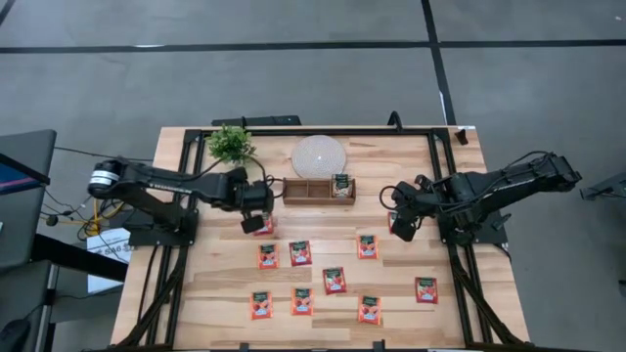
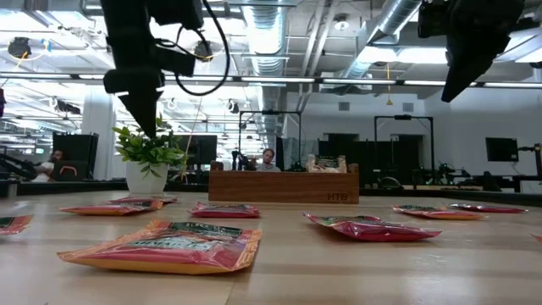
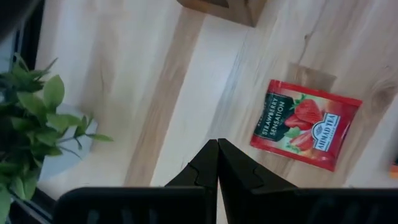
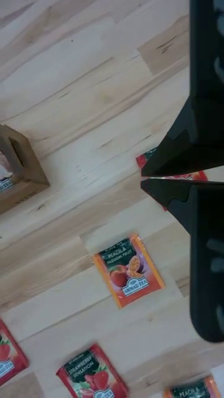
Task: Pick & Place Tea
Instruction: Put the red tea bag into the middle section of the wooden organizer
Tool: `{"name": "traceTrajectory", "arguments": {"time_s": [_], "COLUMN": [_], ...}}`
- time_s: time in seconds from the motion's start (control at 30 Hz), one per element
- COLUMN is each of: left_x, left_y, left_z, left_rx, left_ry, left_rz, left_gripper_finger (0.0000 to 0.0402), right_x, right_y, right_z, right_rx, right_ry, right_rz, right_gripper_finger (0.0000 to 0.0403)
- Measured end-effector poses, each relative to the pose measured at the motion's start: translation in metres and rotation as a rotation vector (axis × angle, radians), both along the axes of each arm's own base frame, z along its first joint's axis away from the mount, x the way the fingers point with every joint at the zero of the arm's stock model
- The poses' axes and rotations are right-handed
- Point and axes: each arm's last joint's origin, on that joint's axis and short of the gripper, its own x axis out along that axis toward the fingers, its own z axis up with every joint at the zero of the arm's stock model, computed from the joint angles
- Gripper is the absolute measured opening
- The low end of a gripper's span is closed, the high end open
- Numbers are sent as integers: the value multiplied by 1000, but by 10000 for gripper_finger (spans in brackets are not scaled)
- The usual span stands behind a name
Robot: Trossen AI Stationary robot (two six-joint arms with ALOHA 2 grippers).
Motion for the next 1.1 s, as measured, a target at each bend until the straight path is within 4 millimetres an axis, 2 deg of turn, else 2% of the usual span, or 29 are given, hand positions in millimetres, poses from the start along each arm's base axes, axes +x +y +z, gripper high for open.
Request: {"name": "traceTrajectory", "arguments": {"time_s": [0.4, 0.77, 1.1], "left_x": [8, 9, 12], "left_y": [21, 21, 22], "left_z": [-1, -1, 0], "left_rx": [-149, -225, -217], "left_ry": [-62, -79, -103], "left_rz": [-62, -79, -81], "left_gripper_finger": [0, 0, 0], "right_x": [1, 3, 4], "right_y": [0, 1, 2], "right_z": [0, 1, 2], "right_rx": [2, 7, 35], "right_ry": [-8, -29, -42], "right_rz": [0, 0, 10], "right_gripper_finger": [11, 11, 11]}}
